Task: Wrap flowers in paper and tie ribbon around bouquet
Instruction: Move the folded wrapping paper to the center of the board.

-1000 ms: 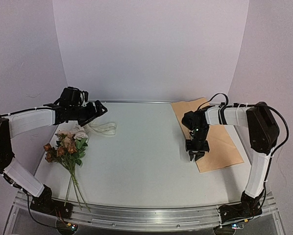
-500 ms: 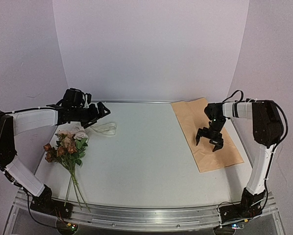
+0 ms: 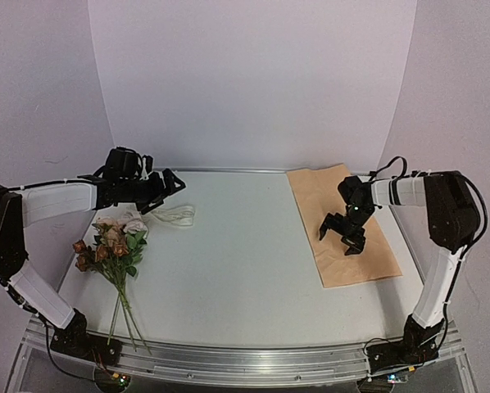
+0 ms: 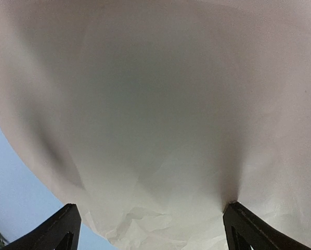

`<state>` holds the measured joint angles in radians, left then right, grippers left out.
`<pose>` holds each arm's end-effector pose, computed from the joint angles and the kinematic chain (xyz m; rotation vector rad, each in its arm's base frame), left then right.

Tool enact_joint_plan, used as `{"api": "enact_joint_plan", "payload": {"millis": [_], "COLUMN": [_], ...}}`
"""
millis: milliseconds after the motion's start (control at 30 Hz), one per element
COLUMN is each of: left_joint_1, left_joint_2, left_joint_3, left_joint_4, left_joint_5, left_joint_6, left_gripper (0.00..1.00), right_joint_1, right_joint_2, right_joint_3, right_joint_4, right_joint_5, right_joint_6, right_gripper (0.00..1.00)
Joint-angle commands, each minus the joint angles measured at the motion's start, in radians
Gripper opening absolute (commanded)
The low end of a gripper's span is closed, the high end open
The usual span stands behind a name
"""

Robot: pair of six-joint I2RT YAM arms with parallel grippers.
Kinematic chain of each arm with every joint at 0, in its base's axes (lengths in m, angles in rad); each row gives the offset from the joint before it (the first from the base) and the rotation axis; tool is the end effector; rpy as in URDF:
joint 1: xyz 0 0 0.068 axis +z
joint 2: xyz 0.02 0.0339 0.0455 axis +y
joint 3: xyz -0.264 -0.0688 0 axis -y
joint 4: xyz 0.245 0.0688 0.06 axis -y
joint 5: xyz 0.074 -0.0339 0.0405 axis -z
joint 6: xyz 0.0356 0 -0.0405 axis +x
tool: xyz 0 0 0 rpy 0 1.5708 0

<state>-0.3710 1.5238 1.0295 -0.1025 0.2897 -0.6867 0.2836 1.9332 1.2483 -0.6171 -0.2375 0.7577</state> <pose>0.3143 -0.1332 0.2530 -0.1846 2.2805 -0.8968 0.3530 0.1116 0.1471 0.6539 2.9118 0.5095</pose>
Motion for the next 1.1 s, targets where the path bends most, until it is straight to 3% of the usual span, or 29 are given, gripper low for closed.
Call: {"api": "enact_joint_plan", "payload": {"millis": [0, 333, 567, 667, 867, 1067], "left_joint_1": [0.005, 0.004, 0.004, 0.001, -0.02, -0.065], "left_joint_2": [-0.037, -0.034, 0.042, 0.122, 0.23, 0.326], "left_joint_3": [-0.02, -0.086, -0.119, -0.096, -0.031, 0.043], "left_joint_4": [0.032, 0.075, 0.197, 0.239, 0.264, 0.27], "left_joint_5": [0.008, 0.062, 0.177, 0.24, 0.282, 0.283], "left_joint_6": [-0.022, -0.059, -0.113, -0.137, -0.132, -0.132], "left_gripper": [1.0, 1.0, 1.0, 1.0, 1.0, 1.0], "right_joint_1": [0.167, 0.418, 0.506, 0.465, 0.247, -0.012], "right_joint_2": [0.056, 0.016, -0.084, -0.173, -0.329, -0.289], "right_joint_3": [-0.104, -0.144, -0.156, -0.192, -0.27, -0.268], "right_joint_4": [0.065, 0.01, -0.103, -0.143, -0.19, -0.17], "right_joint_5": [-0.079, -0.022, 0.097, 0.171, 0.221, 0.126], "right_joint_6": [0.072, 0.112, 0.098, 0.074, -0.026, -0.103], "right_gripper": [0.98, 0.98, 0.98, 0.98, 0.98, 0.98]}}
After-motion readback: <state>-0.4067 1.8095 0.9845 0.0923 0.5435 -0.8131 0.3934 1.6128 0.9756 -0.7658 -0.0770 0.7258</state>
